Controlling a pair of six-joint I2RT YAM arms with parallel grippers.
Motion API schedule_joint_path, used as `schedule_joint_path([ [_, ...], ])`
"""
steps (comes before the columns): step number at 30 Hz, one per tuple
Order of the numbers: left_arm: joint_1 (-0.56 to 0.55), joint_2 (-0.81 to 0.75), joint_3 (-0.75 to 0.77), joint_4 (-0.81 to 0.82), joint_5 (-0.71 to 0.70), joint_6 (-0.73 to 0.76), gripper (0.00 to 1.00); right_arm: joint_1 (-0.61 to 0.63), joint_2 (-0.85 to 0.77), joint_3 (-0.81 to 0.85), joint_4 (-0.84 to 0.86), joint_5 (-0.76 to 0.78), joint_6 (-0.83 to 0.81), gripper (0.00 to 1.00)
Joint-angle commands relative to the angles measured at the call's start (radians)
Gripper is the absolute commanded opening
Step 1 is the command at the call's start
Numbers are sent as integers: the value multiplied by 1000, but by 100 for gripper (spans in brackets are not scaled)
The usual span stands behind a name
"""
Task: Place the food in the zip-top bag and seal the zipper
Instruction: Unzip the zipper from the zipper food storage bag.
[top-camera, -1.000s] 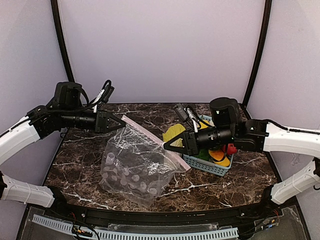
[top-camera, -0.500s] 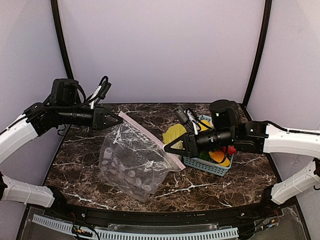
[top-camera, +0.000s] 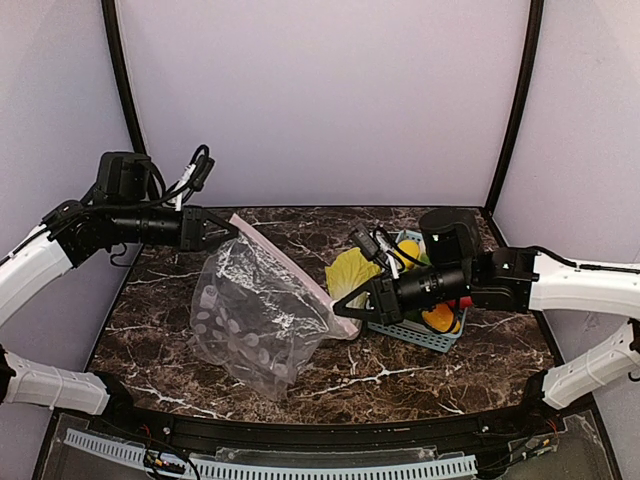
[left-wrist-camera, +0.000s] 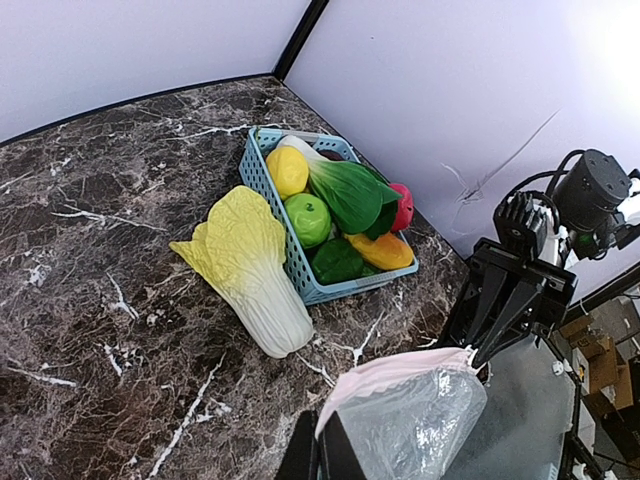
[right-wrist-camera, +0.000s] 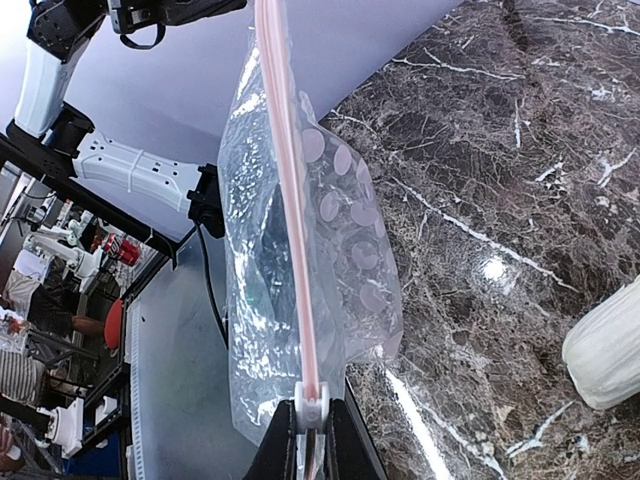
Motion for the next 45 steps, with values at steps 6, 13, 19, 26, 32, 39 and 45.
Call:
schedule_joint_path([
  [6,34,-14,50,-22,-71,19,1,17,-19,-28,-66,-21,8,3],
  [13,47,-11,55,-39,-96,21,1,21,-21,-34,-68,-23,12,4],
  [19,55,-9,58,-59,-126,29,1,24,-19,-37,-66,-23,13,3],
  [26,62,-11,56,-74,-141,38,1,24,-7,-33,-66,-27,12,3],
  [32,65,-10,50,-75,-144,45,1,26,-13,-29,-66,-22,14,5],
  [39,66,-14,9,-9,99,91,1,26,-30,-17,-68,0,14,30],
  [45,66,-32,-35,38,345,105,1,23,-59,24,-123,71,-26,59],
])
